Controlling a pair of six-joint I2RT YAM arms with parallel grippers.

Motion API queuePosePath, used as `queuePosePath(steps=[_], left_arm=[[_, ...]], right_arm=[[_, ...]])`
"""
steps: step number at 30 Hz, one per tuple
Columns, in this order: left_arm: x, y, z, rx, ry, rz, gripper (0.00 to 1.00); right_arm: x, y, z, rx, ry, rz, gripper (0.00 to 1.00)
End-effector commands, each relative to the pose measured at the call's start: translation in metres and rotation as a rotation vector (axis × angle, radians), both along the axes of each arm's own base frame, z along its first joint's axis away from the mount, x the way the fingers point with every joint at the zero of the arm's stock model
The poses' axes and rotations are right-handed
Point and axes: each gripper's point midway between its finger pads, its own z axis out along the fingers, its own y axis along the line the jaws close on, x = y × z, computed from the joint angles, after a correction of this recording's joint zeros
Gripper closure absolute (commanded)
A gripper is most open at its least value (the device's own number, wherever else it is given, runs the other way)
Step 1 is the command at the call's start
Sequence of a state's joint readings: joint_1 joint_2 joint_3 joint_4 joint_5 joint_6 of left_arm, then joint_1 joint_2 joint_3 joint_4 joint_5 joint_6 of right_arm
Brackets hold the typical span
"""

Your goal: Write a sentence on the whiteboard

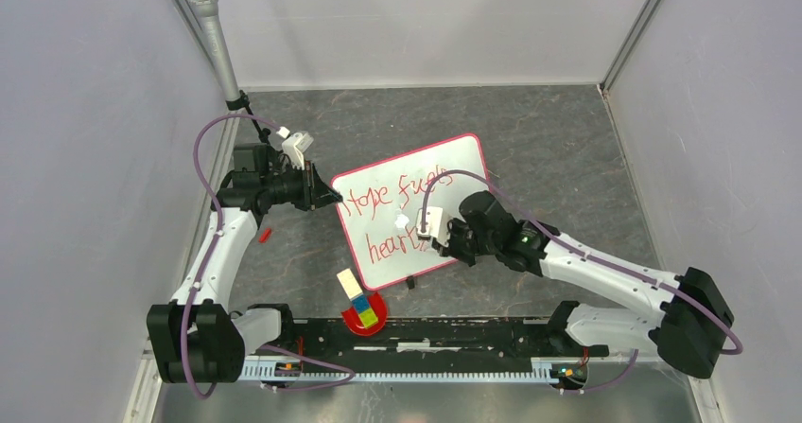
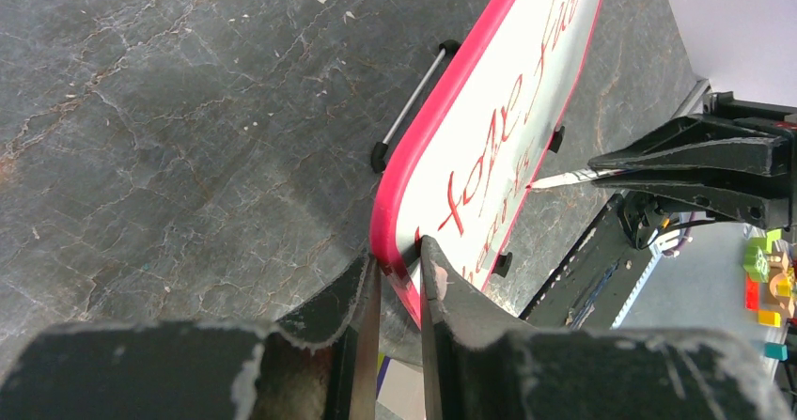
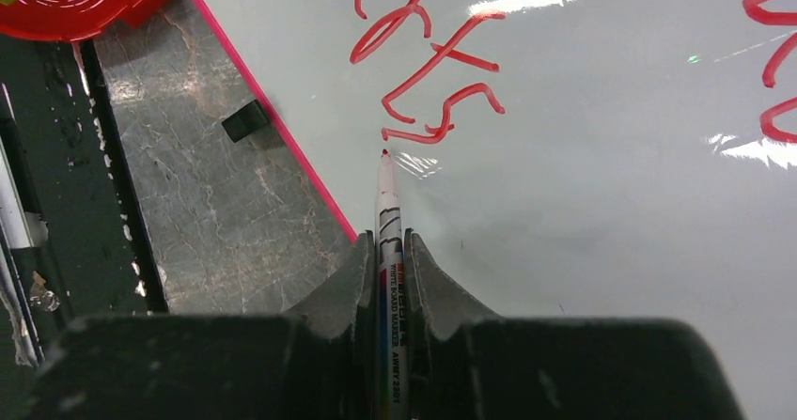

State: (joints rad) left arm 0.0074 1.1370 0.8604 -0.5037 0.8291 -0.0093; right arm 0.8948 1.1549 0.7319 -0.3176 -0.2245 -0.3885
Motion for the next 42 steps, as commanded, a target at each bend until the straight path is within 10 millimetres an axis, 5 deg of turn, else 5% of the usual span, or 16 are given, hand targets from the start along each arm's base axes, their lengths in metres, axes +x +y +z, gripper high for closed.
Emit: queuePosePath(steps=[1, 14, 21, 30, 42], left_arm=[[-0.01, -0.001, -0.01, 0.025, 0.01, -0.031, 0.98], [-0.009, -0.001, -0.008, 0.025, 0.002, -0.033, 0.98], [-0.011, -0.001, -0.01, 0.028, 0.006, -0.036, 0.98], [-0.011, 0.0, -0.007, 0.038, 0.001, -0.037, 0.97], [-0.016, 0.003, 0.017, 0.07, -0.028, -0.053, 0.54]], right_arm=[[0.002, -0.002, 0.03, 0.05, -0.047, -0.009, 1.0], [0.028, -0.009, 0.021, -0.001, -0.1, -0.109, 1.0], [0.023, -0.018, 0.006, -0.042, -0.084, -0.101, 1.0], [0.016, -0.005, 0.036, 0.026, -0.085, -0.033, 1.0], [0.009, 0.026, 0.102, 0.183, -0.066, 0.053, 1.0]])
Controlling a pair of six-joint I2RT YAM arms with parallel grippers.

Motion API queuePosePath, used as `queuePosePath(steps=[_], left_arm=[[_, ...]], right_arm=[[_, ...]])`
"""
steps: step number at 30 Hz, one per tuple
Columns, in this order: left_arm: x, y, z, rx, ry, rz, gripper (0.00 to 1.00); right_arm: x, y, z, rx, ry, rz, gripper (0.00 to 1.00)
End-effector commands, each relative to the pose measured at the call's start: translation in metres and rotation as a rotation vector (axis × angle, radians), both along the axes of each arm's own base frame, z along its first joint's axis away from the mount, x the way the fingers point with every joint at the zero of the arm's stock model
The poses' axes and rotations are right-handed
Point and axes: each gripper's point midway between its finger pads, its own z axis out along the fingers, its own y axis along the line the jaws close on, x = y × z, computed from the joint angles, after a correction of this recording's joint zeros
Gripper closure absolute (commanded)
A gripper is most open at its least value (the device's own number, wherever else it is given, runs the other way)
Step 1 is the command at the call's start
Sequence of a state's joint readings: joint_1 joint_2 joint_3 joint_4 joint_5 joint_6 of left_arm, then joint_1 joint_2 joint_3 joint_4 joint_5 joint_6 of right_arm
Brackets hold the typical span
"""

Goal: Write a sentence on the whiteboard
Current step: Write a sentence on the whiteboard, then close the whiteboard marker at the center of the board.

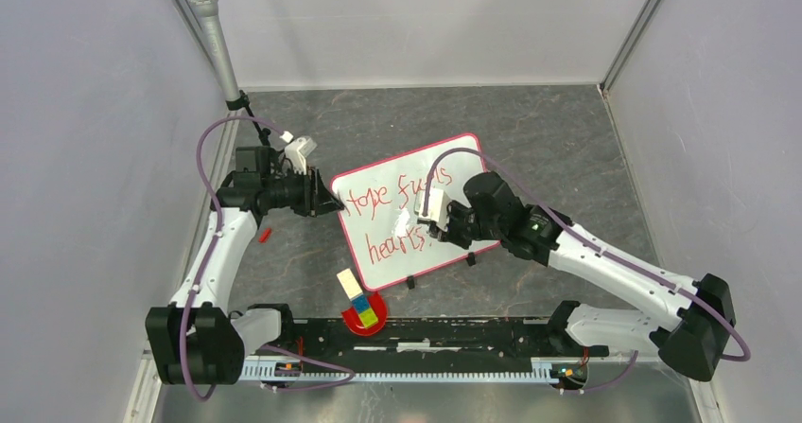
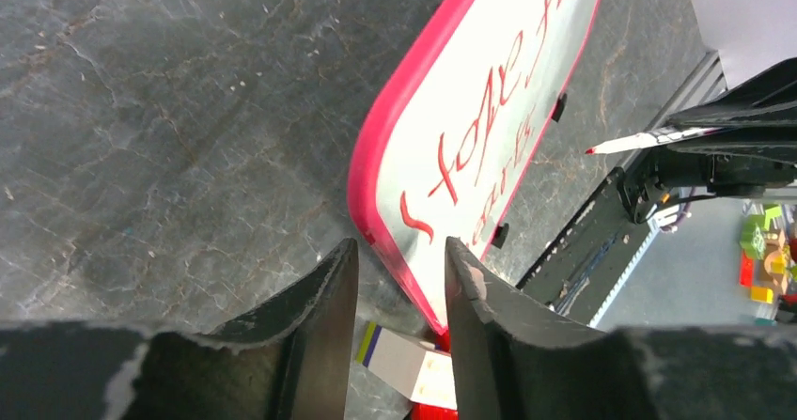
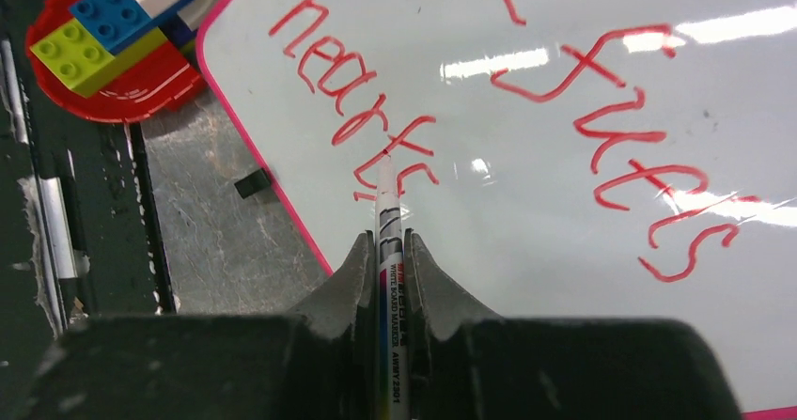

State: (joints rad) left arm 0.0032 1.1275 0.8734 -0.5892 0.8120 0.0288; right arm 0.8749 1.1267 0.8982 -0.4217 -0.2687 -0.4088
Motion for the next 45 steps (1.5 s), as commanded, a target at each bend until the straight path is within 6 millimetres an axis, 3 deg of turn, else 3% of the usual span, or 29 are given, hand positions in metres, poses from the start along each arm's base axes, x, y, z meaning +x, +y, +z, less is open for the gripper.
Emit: queuePosePath(steps=[1, 5, 9, 13, 17, 23, 27, 35, 45], left_arm=[[-0.006, 0.001, 0.029, 0.039, -0.08, -0.05, 0.5], [-0.012, -0.002, 0.063, 0.016, -0.15, -0.05, 0.34], [-0.013, 0.009, 0.096, 0.003, -0.174, -0.006, 0.28], [-0.015, 0.036, 0.098, 0.113, -0.169, 0.058, 0.27], [-0.021, 0.08, 0.079, 0.234, -0.069, 0.127, 0.29], [-0.026, 0.164, 0.034, 0.591, 0.045, 0.186, 0.33], [-0.021, 0.198, 0.002, 0.721, 0.086, 0.206, 0.36], [-0.008, 0.23, -0.07, 0.867, 0.219, 0.14, 0.41], [0.015, 0.221, -0.125, 0.909, 0.287, 0.062, 0.42]], right_arm=[[0.001, 0.016, 0.046, 0.113, -0.017, 0.028, 1.0], [0.011, 0.023, 0.073, 0.175, -0.023, 0.025, 1.0], [0.034, 0.021, 0.098, 0.233, -0.03, -0.011, 1.0], [0.063, 0.003, 0.121, 0.307, -0.024, -0.058, 1.0], [0.085, -0.023, 0.129, 0.341, -0.033, -0.112, 1.0], [0.108, -0.059, 0.129, 0.355, -0.036, -0.194, 1.0], [0.121, -0.078, 0.129, 0.366, -0.041, -0.243, 1.0], [0.138, -0.104, 0.128, 0.377, -0.041, -0.3, 1.0], [0.144, -0.11, 0.12, 0.359, -0.034, -0.307, 1.0]])
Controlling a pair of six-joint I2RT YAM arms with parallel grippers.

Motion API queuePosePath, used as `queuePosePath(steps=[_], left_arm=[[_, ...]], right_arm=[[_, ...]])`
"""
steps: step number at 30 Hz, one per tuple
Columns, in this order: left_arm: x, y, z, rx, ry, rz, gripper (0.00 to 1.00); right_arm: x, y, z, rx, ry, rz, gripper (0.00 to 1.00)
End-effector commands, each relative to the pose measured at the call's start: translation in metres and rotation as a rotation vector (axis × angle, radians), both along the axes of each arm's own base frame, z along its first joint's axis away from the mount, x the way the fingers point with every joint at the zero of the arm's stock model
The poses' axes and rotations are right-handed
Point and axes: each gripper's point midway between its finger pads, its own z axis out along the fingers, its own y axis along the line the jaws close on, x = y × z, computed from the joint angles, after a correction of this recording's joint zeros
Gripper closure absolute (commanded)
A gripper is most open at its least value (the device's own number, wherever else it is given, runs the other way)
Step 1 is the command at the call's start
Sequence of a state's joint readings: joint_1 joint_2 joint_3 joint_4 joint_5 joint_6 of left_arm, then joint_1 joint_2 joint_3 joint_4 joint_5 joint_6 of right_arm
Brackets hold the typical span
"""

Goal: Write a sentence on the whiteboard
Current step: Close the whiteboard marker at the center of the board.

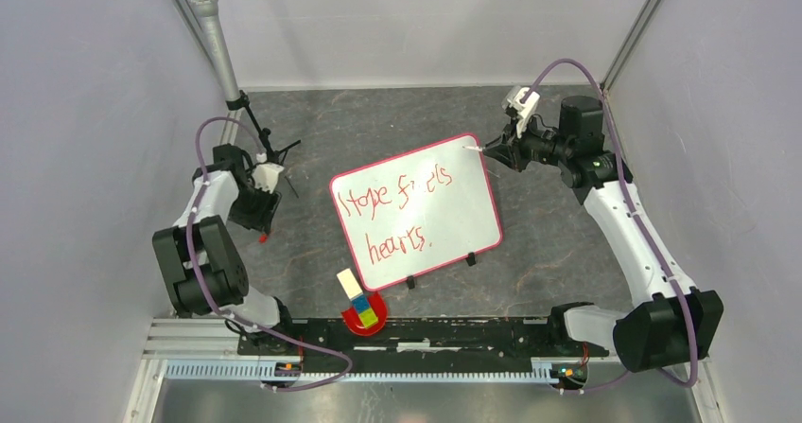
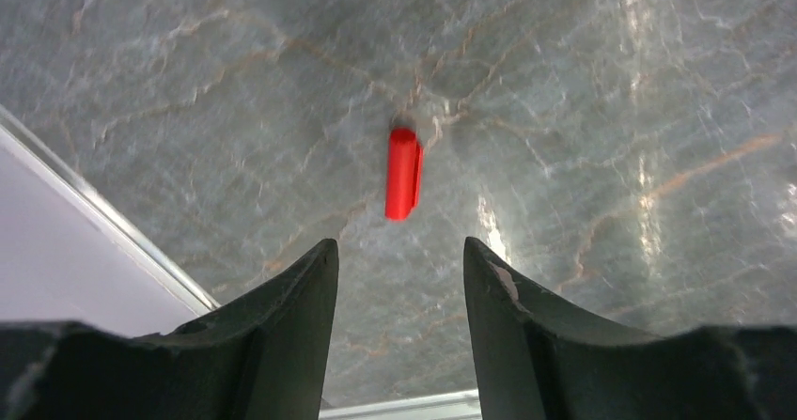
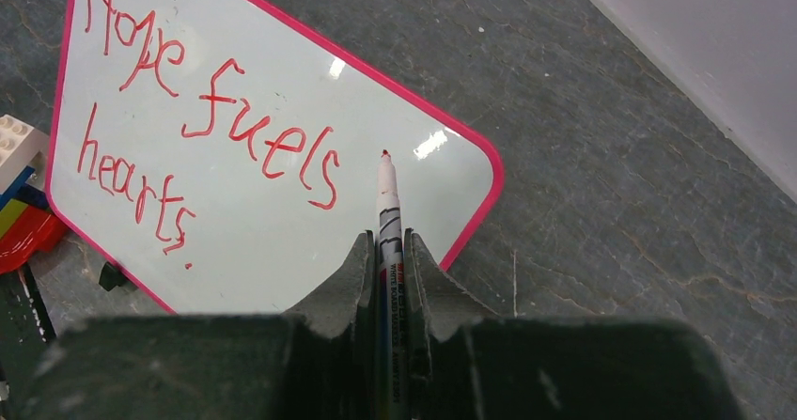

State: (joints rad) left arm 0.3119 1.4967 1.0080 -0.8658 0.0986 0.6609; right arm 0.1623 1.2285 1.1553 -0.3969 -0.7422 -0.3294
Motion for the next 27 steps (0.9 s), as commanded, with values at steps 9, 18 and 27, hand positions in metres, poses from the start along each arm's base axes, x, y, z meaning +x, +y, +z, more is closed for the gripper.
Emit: queuePosePath(steps=[9, 18, 27], left_arm=[[0.019, 0.005, -0.037, 0.118, 0.058, -0.07, 0.44], [-0.002, 0.001, -0.056, 0.06, 0.107, -0.071, 0.48], [-0.005, -0.01, -0.052, -0.002, 0.053, -0.077, 0.86]], right_arm=[[0.005, -0.002, 0.017, -0.018, -0.074, 0.027, 1.0], [0.004, -0.001, 0.017, -0.014, -0.071, 0.032, 1.0], [0.005, 0.002, 0.02, 0.008, -0.054, 0.039, 1.0]])
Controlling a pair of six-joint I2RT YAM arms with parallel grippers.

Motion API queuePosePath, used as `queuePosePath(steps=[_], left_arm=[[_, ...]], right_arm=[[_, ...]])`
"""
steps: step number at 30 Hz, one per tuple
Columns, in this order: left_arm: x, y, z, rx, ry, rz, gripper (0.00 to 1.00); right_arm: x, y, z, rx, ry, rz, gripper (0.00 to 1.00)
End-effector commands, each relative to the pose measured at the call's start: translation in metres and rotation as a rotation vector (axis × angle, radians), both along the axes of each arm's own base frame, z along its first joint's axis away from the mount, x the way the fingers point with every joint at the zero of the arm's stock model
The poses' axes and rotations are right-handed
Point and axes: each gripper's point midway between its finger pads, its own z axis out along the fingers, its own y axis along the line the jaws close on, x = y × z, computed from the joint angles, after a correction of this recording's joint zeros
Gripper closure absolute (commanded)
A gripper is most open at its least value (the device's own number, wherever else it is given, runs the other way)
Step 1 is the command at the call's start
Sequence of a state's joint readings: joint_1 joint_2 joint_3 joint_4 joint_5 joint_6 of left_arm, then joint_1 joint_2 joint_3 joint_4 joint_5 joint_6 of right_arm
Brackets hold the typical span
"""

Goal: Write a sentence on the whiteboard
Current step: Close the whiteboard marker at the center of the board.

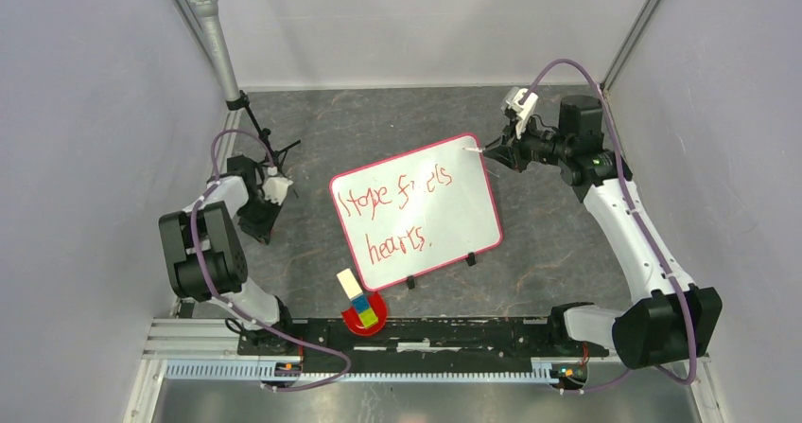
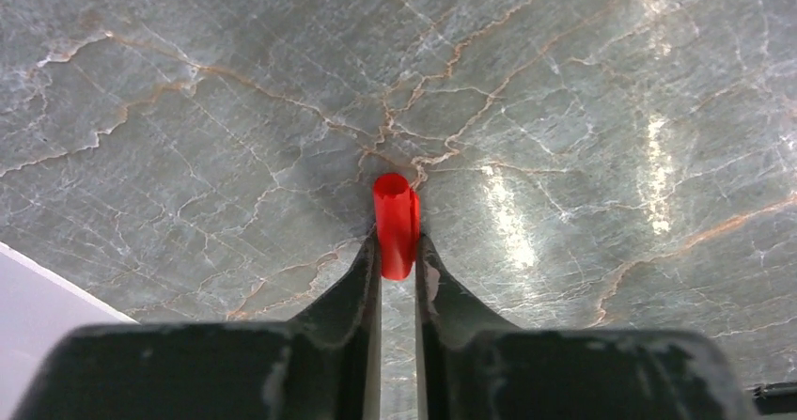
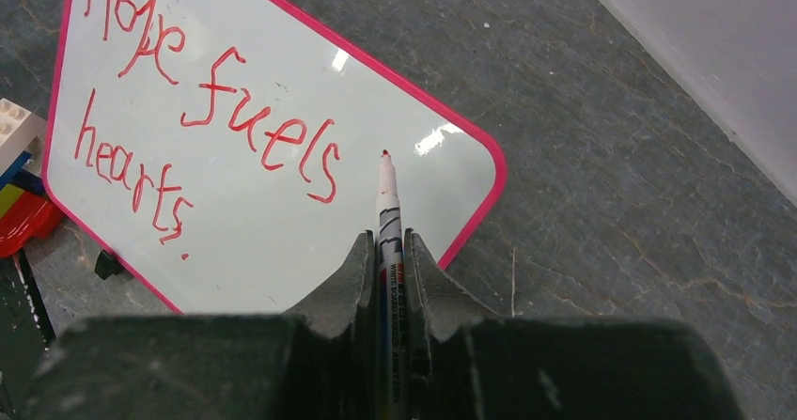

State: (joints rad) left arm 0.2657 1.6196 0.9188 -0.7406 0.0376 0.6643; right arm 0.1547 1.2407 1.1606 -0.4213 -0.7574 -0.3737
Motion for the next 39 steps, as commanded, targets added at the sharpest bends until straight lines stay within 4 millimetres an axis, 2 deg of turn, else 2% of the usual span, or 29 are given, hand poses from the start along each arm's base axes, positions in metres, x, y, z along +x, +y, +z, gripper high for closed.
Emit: queuePosePath(steps=[1, 3, 6, 9, 12, 16, 20, 24, 27, 30, 34, 39], left_arm=[[0.003, -0.007, 0.003, -0.037, -0.061, -0.038, 0.9], [0.004, -0.009, 0.013, -0.042, -0.088, -0.043, 0.96], [0.004, -0.016, 0.037, -0.07, -0.131, -0.058, 0.97], [0.004, -0.025, 0.068, -0.093, -0.18, -0.08, 0.97], [0.0, -0.042, 0.107, -0.11, -0.24, -0.131, 0.98], [-0.008, -0.082, 0.165, -0.153, -0.32, -0.24, 0.98], [-0.014, -0.135, 0.223, -0.182, -0.44, -0.408, 0.98], [-0.014, -0.182, 0.262, -0.23, -0.487, -0.535, 0.98], [-0.011, -0.212, 0.279, -0.316, -0.487, -0.613, 0.98], [-0.012, -0.249, 0.285, -0.336, -0.47, -0.747, 0.98], [-0.012, -0.292, 0.277, -0.34, -0.416, -0.872, 0.98], [-0.007, -0.32, 0.267, -0.299, -0.448, -0.992, 0.98]], right_arm=[[0.004, 0.005, 0.026, 0.034, -0.051, 0.022, 1.0], [0.003, 0.006, 0.03, 0.042, -0.053, 0.026, 1.0], [0.002, 0.007, 0.037, 0.054, -0.06, 0.027, 1.0], [0.0, 0.008, 0.044, 0.068, -0.065, 0.033, 1.0], [-0.003, 0.011, 0.052, 0.088, -0.063, 0.044, 1.0], [-0.008, 0.016, 0.061, 0.128, -0.052, 0.072, 1.0], [-0.018, 0.025, 0.068, 0.177, -0.024, 0.126, 1.0], [-0.035, 0.033, 0.068, 0.232, 0.034, 0.197, 1.0], [-0.047, 0.038, 0.064, 0.254, 0.069, 0.23, 1.0], [-0.059, 0.042, 0.06, 0.273, 0.097, 0.262, 1.0], [-0.078, 0.053, 0.047, 0.301, 0.166, 0.313, 1.0], [-0.096, 0.06, 0.021, 0.299, 0.249, 0.343, 1.0]])
